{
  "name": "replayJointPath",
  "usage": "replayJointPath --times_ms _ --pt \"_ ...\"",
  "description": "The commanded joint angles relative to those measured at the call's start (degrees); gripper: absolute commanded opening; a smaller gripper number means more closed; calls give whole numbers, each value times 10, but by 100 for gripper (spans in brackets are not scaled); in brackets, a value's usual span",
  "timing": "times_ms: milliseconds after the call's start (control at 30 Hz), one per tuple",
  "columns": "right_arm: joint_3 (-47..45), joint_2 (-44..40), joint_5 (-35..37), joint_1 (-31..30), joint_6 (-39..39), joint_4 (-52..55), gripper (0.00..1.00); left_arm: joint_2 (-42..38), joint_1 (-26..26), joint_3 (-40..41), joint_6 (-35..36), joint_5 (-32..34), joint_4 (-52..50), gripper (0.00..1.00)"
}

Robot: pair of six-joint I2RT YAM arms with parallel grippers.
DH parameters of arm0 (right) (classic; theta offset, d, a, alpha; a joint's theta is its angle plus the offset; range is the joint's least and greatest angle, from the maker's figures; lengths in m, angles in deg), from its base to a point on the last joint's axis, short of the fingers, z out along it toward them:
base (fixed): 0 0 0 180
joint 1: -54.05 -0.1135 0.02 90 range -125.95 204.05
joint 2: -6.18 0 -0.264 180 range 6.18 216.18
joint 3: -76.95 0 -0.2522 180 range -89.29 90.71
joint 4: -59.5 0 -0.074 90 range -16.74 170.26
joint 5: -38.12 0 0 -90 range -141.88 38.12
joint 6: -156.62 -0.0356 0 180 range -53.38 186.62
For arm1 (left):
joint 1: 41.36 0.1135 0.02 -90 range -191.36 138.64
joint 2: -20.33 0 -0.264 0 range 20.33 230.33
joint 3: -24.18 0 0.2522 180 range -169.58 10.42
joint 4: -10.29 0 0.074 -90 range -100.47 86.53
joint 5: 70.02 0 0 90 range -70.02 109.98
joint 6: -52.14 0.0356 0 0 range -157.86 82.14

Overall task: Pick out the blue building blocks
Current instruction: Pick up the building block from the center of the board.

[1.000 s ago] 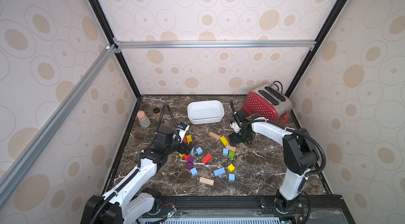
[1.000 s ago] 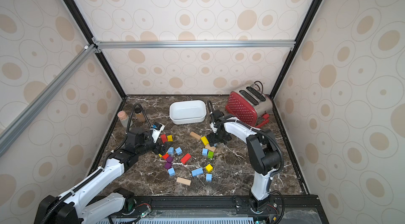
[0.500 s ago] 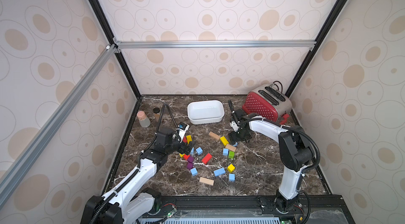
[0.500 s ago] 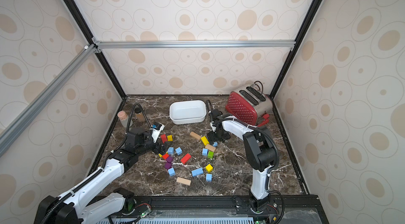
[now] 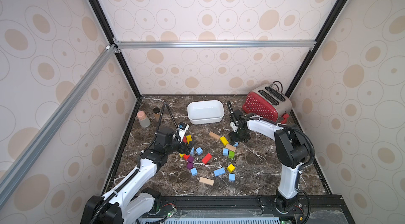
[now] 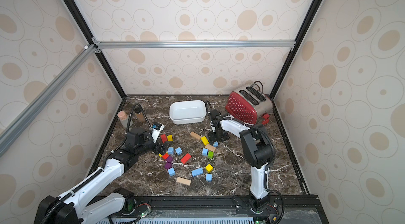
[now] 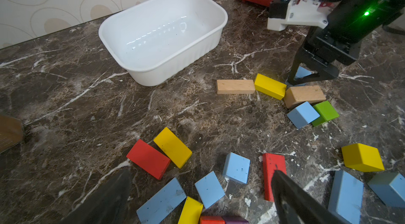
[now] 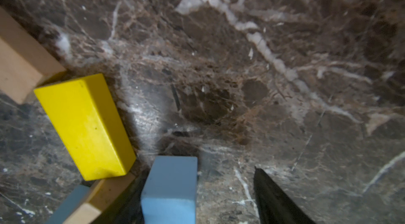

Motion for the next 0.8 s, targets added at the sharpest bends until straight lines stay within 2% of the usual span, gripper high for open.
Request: replayJointPath --times_ms 0,167,367,600,767 --pt "7 13 6 -4 -10 17 72 -3 -4 -1 1 0 -2 99" --pt "6 19 4 -4 -23 13 62 -3 -5 -1 3 0 -1 99" --pt "3 22 12 -4 -42 16 63 -6 -4 0 1 4 -3 99" --pt "-2 24 12 -3 -59 18 51 -9 -5 1 1 7 -6 99" --pt "-12 18 6 -4 -73 17 51 -9 -5 0 0 7 -5 99"
